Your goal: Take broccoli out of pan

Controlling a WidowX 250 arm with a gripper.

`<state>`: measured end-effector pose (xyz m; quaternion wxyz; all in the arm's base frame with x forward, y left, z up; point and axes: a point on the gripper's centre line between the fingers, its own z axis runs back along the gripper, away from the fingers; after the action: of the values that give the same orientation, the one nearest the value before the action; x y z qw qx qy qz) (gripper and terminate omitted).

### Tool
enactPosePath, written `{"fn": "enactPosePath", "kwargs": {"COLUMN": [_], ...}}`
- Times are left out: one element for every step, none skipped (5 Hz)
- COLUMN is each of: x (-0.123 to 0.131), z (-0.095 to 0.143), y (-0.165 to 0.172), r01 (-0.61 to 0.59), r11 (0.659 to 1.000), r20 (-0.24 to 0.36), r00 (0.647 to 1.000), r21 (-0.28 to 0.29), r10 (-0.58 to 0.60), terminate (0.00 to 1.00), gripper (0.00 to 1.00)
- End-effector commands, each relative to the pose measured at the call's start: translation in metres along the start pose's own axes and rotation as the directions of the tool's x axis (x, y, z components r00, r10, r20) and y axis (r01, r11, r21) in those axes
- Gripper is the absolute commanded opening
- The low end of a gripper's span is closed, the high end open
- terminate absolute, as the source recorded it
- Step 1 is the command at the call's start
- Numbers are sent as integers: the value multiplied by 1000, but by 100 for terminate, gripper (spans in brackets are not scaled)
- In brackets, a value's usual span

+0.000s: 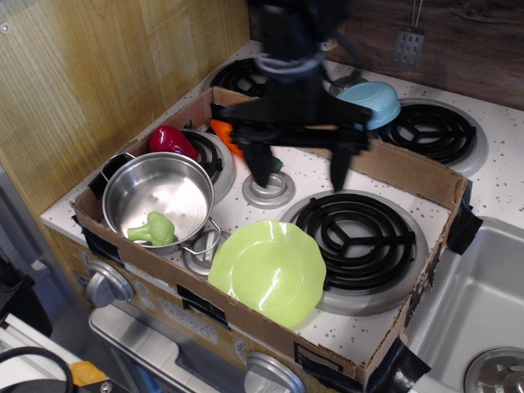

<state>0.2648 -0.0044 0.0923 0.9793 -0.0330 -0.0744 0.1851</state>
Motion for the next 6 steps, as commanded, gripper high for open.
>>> {"fn": "enactPosePath", "kwargs": {"x": [6, 3, 2, -1, -6, -5], "z": [5, 3, 1, -6, -20, -28], "y": [55, 80, 107, 119, 129, 135], "r01": [20, 8, -2, -12, -43, -32], "r11": [998, 995, 991, 991, 991, 993], "r20": [14, 9, -16, -27, -30, -70], "r00": [1000, 1000, 1000, 1000, 998, 997], "r21": [67, 101, 131, 131, 124, 115], "r10": [-21, -9, 4, 15, 47, 40], "terminate": [0, 0, 0, 0, 0, 0], "gripper": [100, 100, 100, 100, 100, 100]}}
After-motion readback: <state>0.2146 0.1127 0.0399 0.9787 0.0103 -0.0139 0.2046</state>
